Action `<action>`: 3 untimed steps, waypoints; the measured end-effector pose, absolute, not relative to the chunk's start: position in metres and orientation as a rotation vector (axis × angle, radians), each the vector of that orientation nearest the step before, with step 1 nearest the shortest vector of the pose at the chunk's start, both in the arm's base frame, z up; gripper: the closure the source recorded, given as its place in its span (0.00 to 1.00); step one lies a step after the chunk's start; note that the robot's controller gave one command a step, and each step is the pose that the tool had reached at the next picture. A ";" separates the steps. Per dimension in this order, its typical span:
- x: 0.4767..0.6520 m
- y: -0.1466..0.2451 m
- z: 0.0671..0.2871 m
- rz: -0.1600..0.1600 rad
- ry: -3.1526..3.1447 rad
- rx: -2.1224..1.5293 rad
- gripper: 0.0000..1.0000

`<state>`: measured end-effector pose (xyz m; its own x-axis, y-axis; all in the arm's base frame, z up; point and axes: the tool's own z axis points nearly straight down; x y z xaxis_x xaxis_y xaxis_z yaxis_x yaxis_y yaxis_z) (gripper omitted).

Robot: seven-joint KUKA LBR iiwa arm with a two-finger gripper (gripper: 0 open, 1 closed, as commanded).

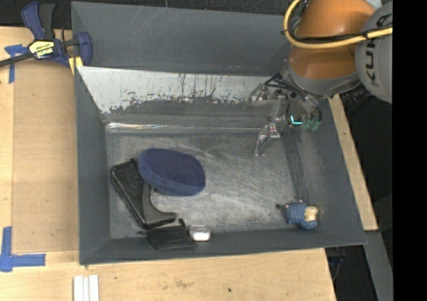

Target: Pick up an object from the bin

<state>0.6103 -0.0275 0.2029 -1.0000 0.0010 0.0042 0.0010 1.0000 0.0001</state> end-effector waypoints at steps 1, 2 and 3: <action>0.553 0.038 0.172 -0.005 -3.137 0.042 0.00; 0.519 0.087 0.078 0.009 -3.114 0.622 0.00; 0.548 0.132 0.077 0.010 -3.119 0.504 0.00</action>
Offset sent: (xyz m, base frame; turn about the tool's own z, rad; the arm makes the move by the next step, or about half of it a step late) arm -0.0545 0.0607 -0.0287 -0.0207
